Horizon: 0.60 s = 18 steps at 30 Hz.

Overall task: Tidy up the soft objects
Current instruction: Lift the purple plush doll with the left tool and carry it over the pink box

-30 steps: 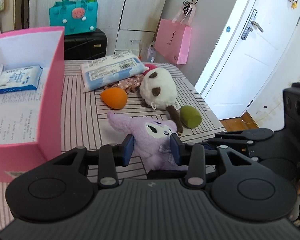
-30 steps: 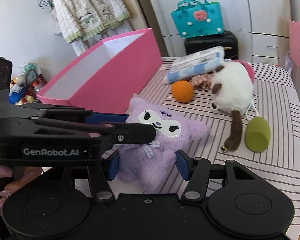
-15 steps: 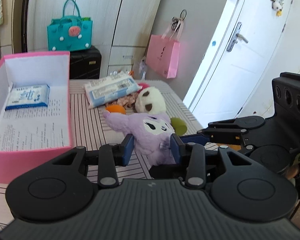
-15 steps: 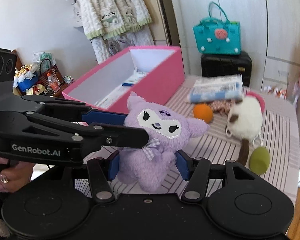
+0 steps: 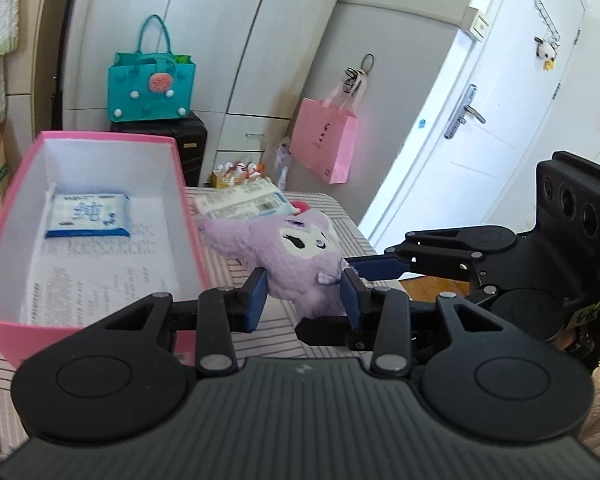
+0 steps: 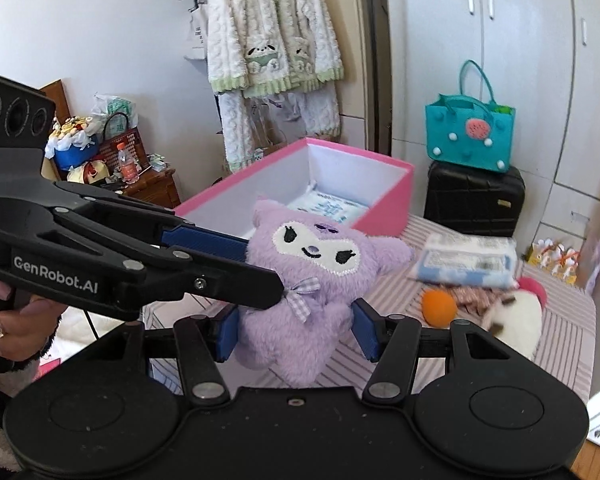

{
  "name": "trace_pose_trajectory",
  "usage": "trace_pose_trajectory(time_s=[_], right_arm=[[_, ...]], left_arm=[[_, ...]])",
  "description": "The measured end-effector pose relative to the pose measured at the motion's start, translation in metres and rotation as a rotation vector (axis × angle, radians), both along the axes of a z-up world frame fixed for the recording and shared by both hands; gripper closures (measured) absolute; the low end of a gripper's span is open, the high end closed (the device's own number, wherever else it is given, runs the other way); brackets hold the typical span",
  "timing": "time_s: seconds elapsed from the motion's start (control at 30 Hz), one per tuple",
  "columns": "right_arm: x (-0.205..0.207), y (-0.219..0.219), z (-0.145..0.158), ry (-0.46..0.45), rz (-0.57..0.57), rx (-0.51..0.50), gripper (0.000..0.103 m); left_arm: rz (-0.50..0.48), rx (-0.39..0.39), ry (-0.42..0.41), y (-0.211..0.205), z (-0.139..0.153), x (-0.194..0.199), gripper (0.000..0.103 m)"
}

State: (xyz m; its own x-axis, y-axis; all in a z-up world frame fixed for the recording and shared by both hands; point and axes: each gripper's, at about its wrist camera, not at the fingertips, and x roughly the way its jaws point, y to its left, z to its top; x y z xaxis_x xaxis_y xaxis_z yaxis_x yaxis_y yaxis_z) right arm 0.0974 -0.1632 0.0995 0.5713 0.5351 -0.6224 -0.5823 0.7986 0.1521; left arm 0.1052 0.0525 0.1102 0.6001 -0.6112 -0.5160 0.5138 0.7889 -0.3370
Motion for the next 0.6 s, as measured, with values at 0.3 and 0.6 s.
trace_pose_trajectory(time_s=[0.3,0.6], right_arm=[[0.025,0.054,0.031,-0.106,0.091,-0.061,0.040],[0.101,0.098,0.018,-0.036,0.185,-0.054,0.040]], left_arm=[[0.037,0.038,-0.034,0.045,0.032,0.024,0.064],[0.145,0.124,0.033,0.074,0.024,0.085,0.064]])
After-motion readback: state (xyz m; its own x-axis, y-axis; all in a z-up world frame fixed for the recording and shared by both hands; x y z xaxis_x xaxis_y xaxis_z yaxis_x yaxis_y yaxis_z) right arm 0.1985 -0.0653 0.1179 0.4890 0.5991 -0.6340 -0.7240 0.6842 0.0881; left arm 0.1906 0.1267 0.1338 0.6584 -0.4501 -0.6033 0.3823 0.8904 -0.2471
